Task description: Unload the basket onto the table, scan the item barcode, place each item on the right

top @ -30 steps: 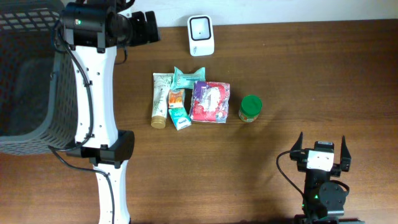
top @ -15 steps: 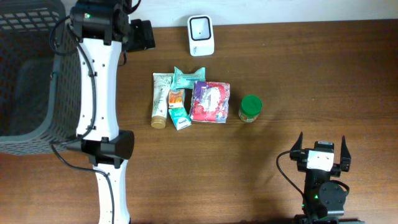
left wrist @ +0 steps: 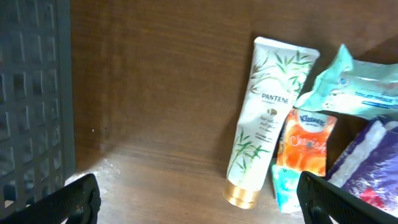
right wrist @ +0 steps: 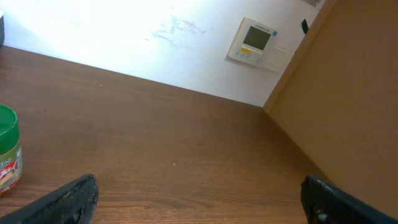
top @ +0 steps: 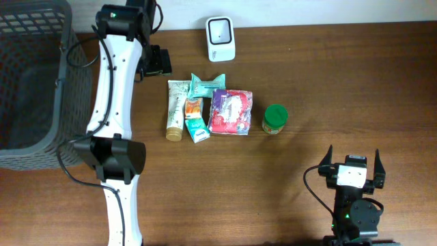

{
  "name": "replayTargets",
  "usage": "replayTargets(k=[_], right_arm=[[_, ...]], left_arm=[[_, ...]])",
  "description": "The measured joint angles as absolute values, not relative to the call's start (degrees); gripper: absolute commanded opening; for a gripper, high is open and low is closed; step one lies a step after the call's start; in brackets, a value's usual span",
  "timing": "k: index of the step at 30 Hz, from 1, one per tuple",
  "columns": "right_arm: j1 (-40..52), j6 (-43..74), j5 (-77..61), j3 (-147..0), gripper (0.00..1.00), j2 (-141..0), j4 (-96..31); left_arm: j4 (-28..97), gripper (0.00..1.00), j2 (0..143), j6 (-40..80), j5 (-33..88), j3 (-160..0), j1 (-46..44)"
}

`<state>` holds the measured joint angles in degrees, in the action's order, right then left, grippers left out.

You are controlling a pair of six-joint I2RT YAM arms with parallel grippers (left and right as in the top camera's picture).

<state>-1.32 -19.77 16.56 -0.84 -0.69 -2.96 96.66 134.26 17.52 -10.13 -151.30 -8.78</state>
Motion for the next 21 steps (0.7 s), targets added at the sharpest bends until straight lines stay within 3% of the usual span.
replayTargets(k=[5,11,15,18,21], right_arm=[[-1.32,-18.94,14.72,-0.84,0.99,-0.69,-2.92],[-1.32,-8.88,-21.12,-0.84,0.99,-0.69,-1.67],[-1.37,-4.99,-40.12,-0.62,0.99,-0.75,14.02],[-1.37,-0.60,-42.54,-0.93,0.99,-0.62,28.75],[-1.37,2.22,-39.79,-4.14,0.99,-0.69,29.36]], left_arm=[[96.64,0.99,134.26,17.52,-10.13,-151.06,-8.16],[96.64,0.99,134.26,17.52,-10.13,-151.06,-8.21],[96.62,0.99,134.26,17.52,-10.15,-151.04,-8.23],[96.66,0.99,134.26,17.50,-10.15,-151.04,-8.23],[96.64,0.99,134.26,17.52,-10.13,-151.04,-8.23]])
